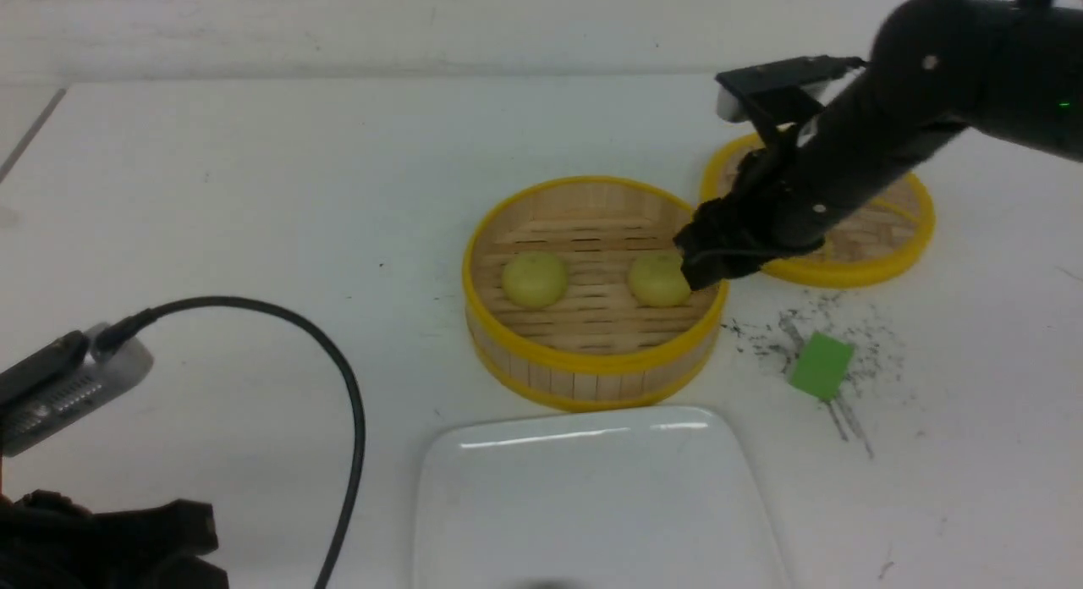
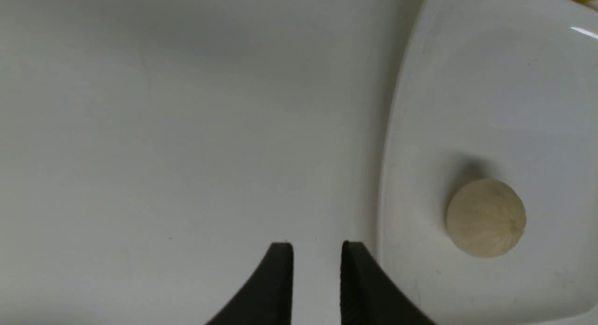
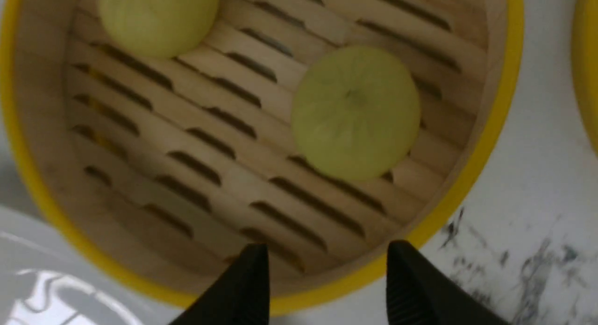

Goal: Put the steamed buns into the plate on the white tablecloth.
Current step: 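Reach toward a bun in the bamboo steamer with the right gripper, then move the steamed bun from the bamboo steamer onto the white plate with the right gripper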

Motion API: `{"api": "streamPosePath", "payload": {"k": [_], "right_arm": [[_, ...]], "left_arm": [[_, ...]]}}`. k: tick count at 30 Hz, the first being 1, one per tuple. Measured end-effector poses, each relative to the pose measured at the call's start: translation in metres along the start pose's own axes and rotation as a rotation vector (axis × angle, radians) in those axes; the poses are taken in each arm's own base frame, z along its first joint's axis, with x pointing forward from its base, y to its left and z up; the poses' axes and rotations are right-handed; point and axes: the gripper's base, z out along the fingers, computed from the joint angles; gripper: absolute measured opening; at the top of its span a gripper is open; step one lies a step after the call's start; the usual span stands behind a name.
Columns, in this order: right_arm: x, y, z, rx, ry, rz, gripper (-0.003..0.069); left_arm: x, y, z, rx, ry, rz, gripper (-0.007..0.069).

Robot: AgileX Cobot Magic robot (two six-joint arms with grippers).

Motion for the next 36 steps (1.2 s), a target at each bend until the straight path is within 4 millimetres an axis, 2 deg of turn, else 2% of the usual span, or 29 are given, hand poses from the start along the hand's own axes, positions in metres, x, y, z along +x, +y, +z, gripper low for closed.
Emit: {"api": "streamPosePath", "payload": {"k": [4,9,11,13,14,16,17,19,21,22,23,24,27,28,30,33,35,36], "right_arm": [[-0.012,0.003,0.031,0.043,-0.005,-0.067,0.0354],[-0.012,-0.001,0.063,0.058,-0.006,-0.074,0.0321],[-0.01,-0.002,0.069,0.058,0.004,-0.072,0.0266],[-0.01,-0.002,0.068,0.058,-0.001,-0.071,0.0163],[-0.01,-0.002,0.068,0.057,-0.001,-0.07,0.0163],[-0.012,0.0,0.061,0.047,-0.002,-0.062,0.0032],[-0.013,0.002,0.055,0.043,-0.007,-0.06,0.0016],[-0.014,0.006,0.039,0.026,-0.004,-0.053,0.001],[-0.016,0.012,0.014,0.002,-0.007,-0.045,0.001],[-0.017,0.017,-0.008,-0.011,-0.017,-0.047,0.001],[-0.018,0.017,-0.012,-0.012,-0.026,-0.047,0.001],[-0.017,0.024,-0.041,-0.029,-0.039,-0.052,0.001],[0.001,0.038,-0.102,-0.093,-0.046,-0.047,0.001],[0.002,0.039,-0.105,-0.099,-0.044,-0.045,0.001],[0.034,0.05,-0.129,-0.183,0.0,-0.013,0.001],[0.066,0.054,-0.125,-0.245,0.041,0.026,0.0012],[0.091,0.053,-0.11,-0.276,0.061,0.066,0.0012],[0.107,0.051,-0.095,-0.279,0.067,0.085,0.0013]], "left_arm": [[0.0,0.0,0.0,0.0,0.0,0.0,0.0197],[0.0,0.0,0.0,0.0,-0.001,0.0,0.02],[0.0,0.0,0.0,0.0,-0.001,0.0,0.02],[0.0,0.0,0.0,0.0,-0.001,0.0,0.02],[0.0,0.0,0.0,0.0,-0.001,0.0,0.02],[0.0,0.0,0.0,0.0,-0.001,0.0,0.02],[0.0,0.0,0.0,0.0,-0.001,0.0,0.0202],[0.0,0.0,0.0,0.0,-0.001,0.0,0.0202],[0.0,0.0,0.0,0.0,-0.002,0.0,0.0205],[0.0,0.0,0.0,0.0,-0.003,0.0,0.0207],[0.0,0.0,0.0,0.0,-0.003,0.0,0.0208],[0.0,0.0,0.0,0.0,-0.003,0.0,0.021],[0.0,0.0,0.0,0.0,-0.003,0.0,0.0213],[0.0,0.0,0.0,0.0,-0.003,0.0,0.0213],[0.0,0.0,0.0,0.0,-0.003,0.0,0.0215],[0.0,0.0,0.0,0.0,-0.003,0.0,0.0215],[0.0,0.0,0.0,0.0,-0.003,0.0,0.0215],[-0.001,0.0,0.0,0.001,-0.006,0.0,0.0215]]}}
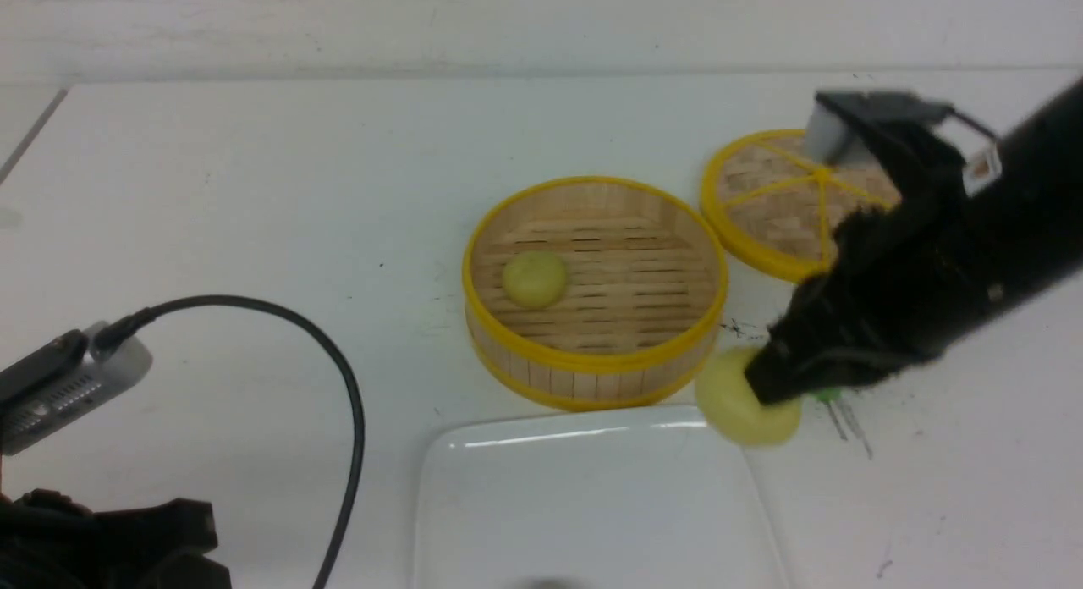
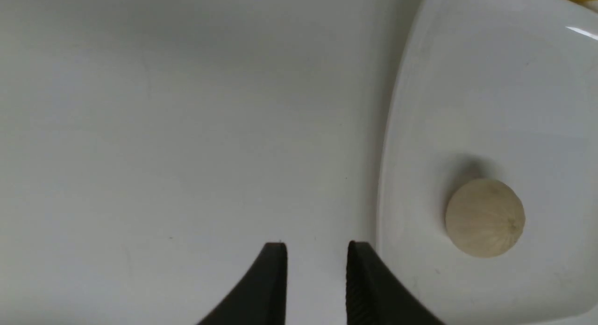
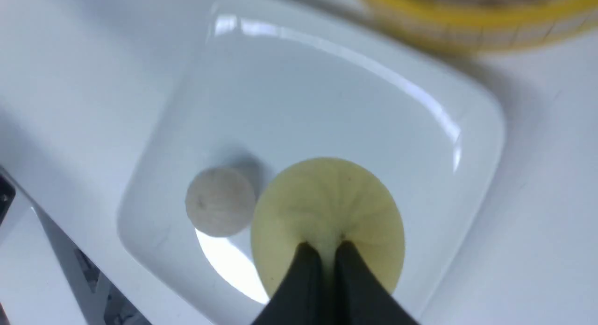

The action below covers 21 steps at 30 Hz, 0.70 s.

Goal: Put the steamed buns into the plate on the white tablecloth.
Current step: 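Move the steamed bun from the bamboo steamer onto the white plate with the right gripper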

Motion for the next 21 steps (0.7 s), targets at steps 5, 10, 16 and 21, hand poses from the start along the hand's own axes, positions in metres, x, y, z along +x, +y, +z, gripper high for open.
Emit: {"api": "streamPosePath", "payload": {"k": [5,10,16,21], "right_arm": [[0.033,-0.024,0.043,0.008,0.016,0.009,0.0023],[0.038,-0.033,0.061,0.007,0.038,0.008,0.0054],[0.035,-0.035,0.069,-0.005,0.026,0.022,0.0134],[0.036,-0.032,0.083,-0.026,0.049,0.005,0.0195]], "left_arm": [[-0.003,0.0,0.0,0.002,-0.034,0.0,0.0217],[-0.006,0.0,0.0,0.005,-0.065,0.0,0.022],[-0.007,0.0,0.0,0.005,-0.073,0.0,0.0226],[-0.007,0.0,0.0,0.003,-0.076,0.002,0.0233]]}}
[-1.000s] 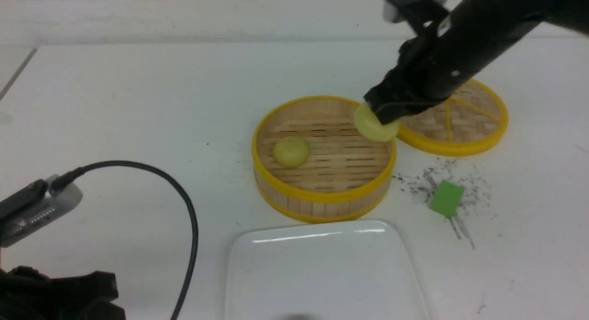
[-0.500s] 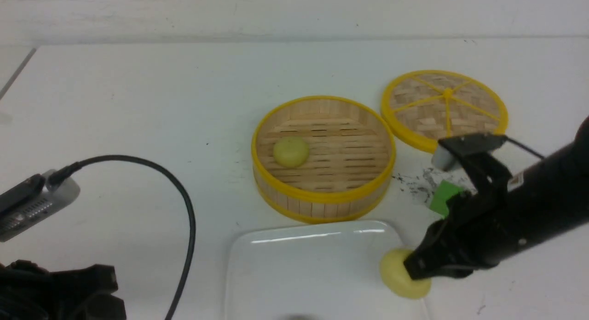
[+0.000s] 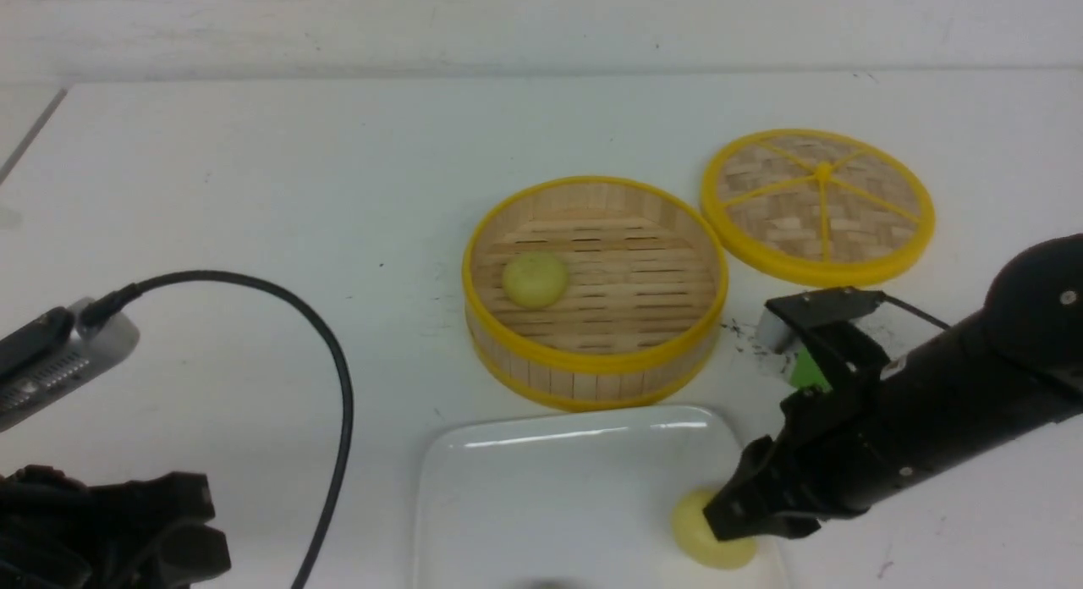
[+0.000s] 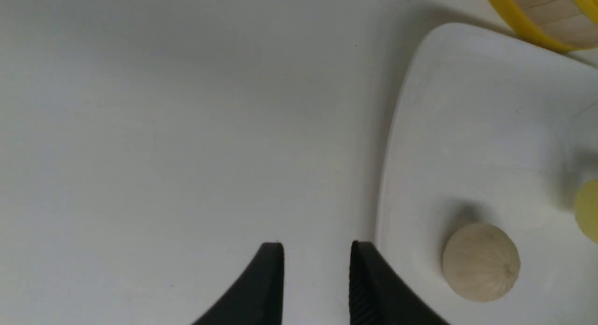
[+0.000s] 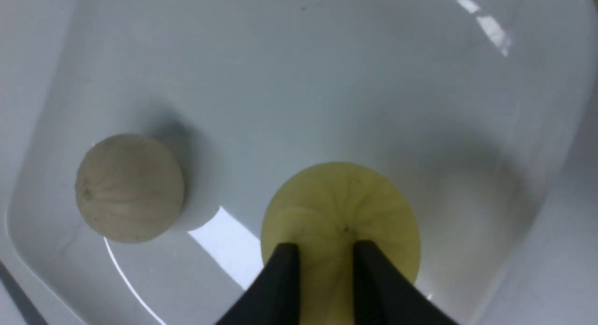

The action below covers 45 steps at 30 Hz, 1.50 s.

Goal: Put the steamed buns into the plate on the white tablecloth.
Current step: 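Move the steamed bun from the bamboo steamer onto the white plate with the right gripper, then reach into the bamboo steamer and grasp a bun with the left gripper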

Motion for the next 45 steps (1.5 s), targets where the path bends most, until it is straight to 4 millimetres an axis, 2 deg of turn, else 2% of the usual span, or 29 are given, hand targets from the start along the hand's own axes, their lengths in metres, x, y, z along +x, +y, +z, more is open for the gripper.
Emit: {"api": "streamPosePath", "payload": {"k": [5,6,10,11,13,17,18,21,23,24,25,26,29,30,31,33,35,36,39,40,42,43,44,45], "right_arm": [[0.004,0.012,0.013,-0.008,0.03,-0.056,0.0265],[0.004,0.012,0.013,-0.008,0.032,-0.056,0.0269],[-0.001,0.014,0.009,-0.004,0.038,-0.069,0.0378],[-0.002,0.014,0.008,-0.006,0.037,-0.066,0.0383],[-0.01,0.017,-0.003,-0.011,0.051,-0.066,0.0435],[-0.024,0.023,-0.029,-0.012,0.082,-0.077,0.0468],[-0.031,0.025,-0.046,-0.002,0.095,-0.085,0.0465],[-0.04,0.029,-0.078,0.036,0.092,-0.104,0.042],[-0.041,0.031,-0.102,0.071,0.06,-0.113,0.0356],[-0.039,0.032,-0.117,0.096,0.038,-0.116,0.0291],[-0.039,0.031,-0.12,0.105,0.032,-0.118,0.0281],[-0.033,0.033,-0.139,0.135,-0.002,-0.131,0.0207],[-0.017,0.037,-0.169,0.189,-0.066,-0.146,0.005],[-0.014,0.038,-0.173,0.195,-0.077,-0.145,0.0032],[-0.003,0.041,-0.184,0.212,-0.113,-0.142,-0.0006],[0.015,0.047,-0.197,0.226,-0.161,-0.148,-0.0015],[0.035,0.05,-0.201,0.23,-0.185,-0.152,-0.0015],[0.036,0.049,-0.199,0.229,-0.179,-0.149,-0.0015],[0.065,0.046,-0.192,0.235,-0.2,-0.146,-0.0015],[0.066,0.046,-0.191,0.237,-0.204,-0.145,-0.0015],[0.082,0.039,-0.179,0.245,-0.208,-0.132,-0.0015],[0.083,0.037,-0.176,0.248,-0.206,-0.129,-0.0015],[0.089,0.033,-0.17,0.257,-0.206,-0.123,-0.0014],[0.09,0.031,-0.168,0.259,-0.206,-0.121,-0.0014]], "left_arm": [[0.0,0.001,0.0,-0.012,-0.001,0.01,0.0235],[0.0,0.001,0.0,-0.012,-0.001,0.01,0.0235],[0.0,0.002,0.0,-0.022,-0.002,0.018,0.0237],[0.0,0.002,0.0,-0.022,-0.002,0.018,0.0237],[0.0,0.002,0.0,-0.024,0.003,0.018,0.0238],[0.0,0.002,0.0,-0.024,0.005,0.017,0.0239],[-0.001,0.001,-0.002,-0.023,0.002,0.021,0.0239],[-0.007,-0.004,-0.009,-0.015,-0.015,0.035,0.0239],[-0.014,-0.01,-0.017,-0.003,-0.039,0.048,0.0239],[-0.019,-0.014,-0.023,0.003,-0.05,0.056,0.0239],[-0.02,-0.015,-0.023,0.003,-0.051,0.057,0.0239],[-0.026,-0.019,-0.027,0.008,-0.054,0.063,0.0239],[-0.039,-0.026,-0.031,0.007,-0.034,0.084,0.0241],[-0.042,-0.027,-0.03,0.006,-0.028,0.085,0.0241],[-0.049,-0.029,-0.027,0.002,-0.001,0.093,0.0242],[-0.057,-0.037,-0.021,0.007,0.053,0.145,0.0247],[-0.064,-0.052,-0.013,0.039,0.102,0.213,0.0253],[-0.065,-0.056,-0.011,0.047,0.111,0.227,0.0253],[-0.076,-0.095,0.006,0.106,0.153,0.331,0.0264],[-0.075,-0.097,0.007,0.109,0.153,0.338,0.0265],[-0.088,-0.127,0.028,0.104,0.171,0.39,0.0277],[-0.09,-0.129,0.03,0.104,0.17,0.39,0.0279],[-0.098,-0.147,0.047,0.083,0.185,0.424,0.0288],[-0.1,-0.151,0.052,0.076,0.188,0.435,0.0292]]}}
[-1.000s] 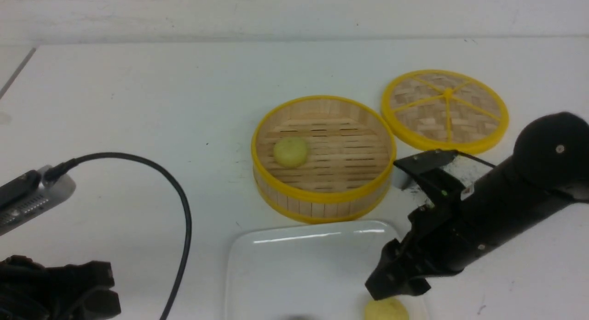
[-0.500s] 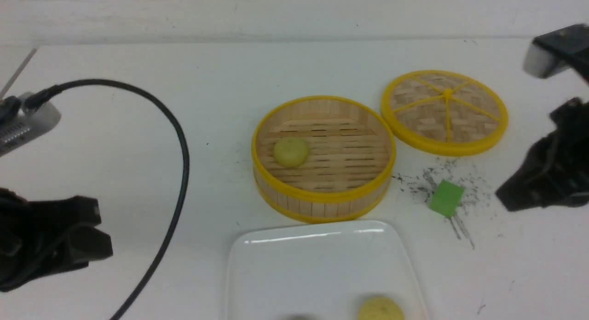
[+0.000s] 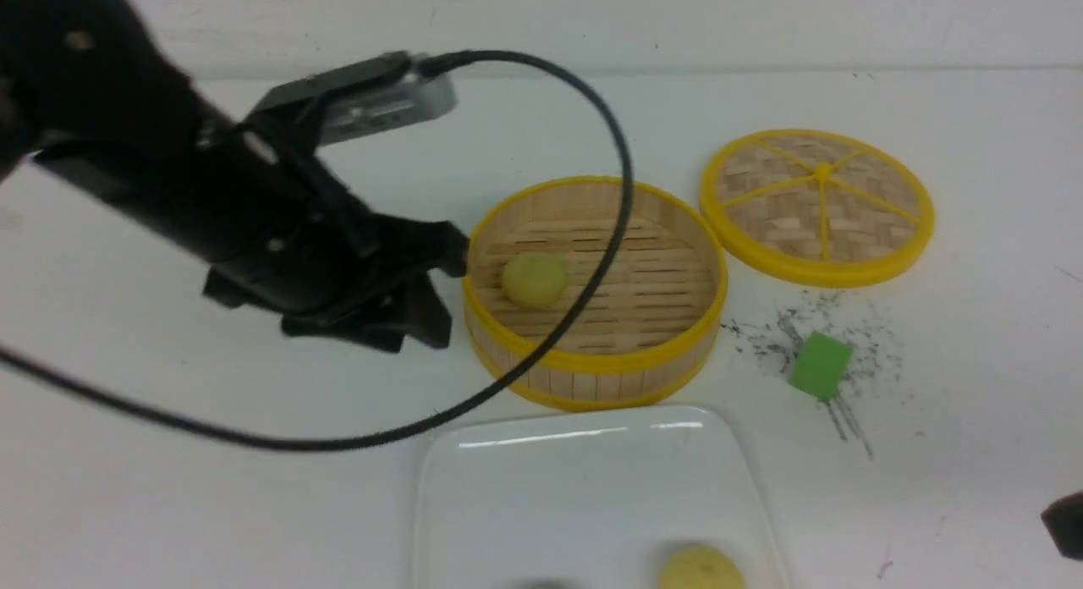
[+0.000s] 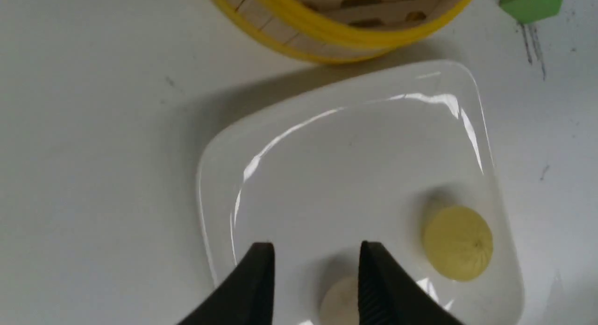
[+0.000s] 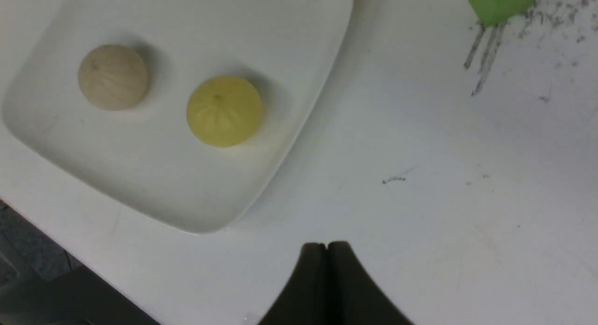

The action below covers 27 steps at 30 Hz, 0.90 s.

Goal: Put the steamed buns into the plate on the white tablecloth.
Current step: 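Reach into the bamboo steamer and grasp a bun with the left gripper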

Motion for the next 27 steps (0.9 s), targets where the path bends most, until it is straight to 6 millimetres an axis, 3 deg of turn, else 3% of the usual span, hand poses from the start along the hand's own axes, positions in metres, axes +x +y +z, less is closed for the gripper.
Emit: {"api": "streamPosePath", "payload": {"k": [2,3,5,6,10,15,22,24,27], "right_arm": [[0.008,-0.004,0.012,0.018,-0.01,0.012,-0.0013],[0.008,-0.004,0.013,0.018,-0.006,0.013,-0.0012],[0.012,-0.007,0.02,0.029,-0.022,0.026,-0.0011],[0.012,-0.007,0.02,0.029,-0.023,0.026,-0.0011],[0.011,-0.008,0.021,0.03,-0.038,0.03,-0.0008],[0.01,-0.007,0.021,0.022,-0.051,0.038,-0.0007],[0.01,-0.007,0.021,0.021,-0.052,0.04,-0.0007],[0.01,-0.007,0.021,0.02,-0.053,0.04,-0.0006],[0.01,-0.006,0.021,0.015,-0.054,0.044,-0.0006]], "left_arm": [[-0.029,-0.017,0.031,-0.055,0.023,0.072,0.0316],[-0.029,-0.018,0.031,-0.059,0.023,0.076,0.0317],[-0.057,-0.032,0.065,-0.119,0.032,0.131,0.0333],[-0.057,-0.033,0.065,-0.124,0.033,0.134,0.0334],[-0.087,-0.045,0.11,-0.226,0.033,0.171,0.034],[-0.102,-0.047,0.14,-0.286,0.03,0.186,0.0342],[-0.105,-0.043,0.157,-0.314,0.021,0.197,0.033],[-0.106,-0.039,0.163,-0.34,0.012,0.189,0.0298],[-0.104,-0.031,0.181,-0.385,0.021,0.16,0.0185]]}}
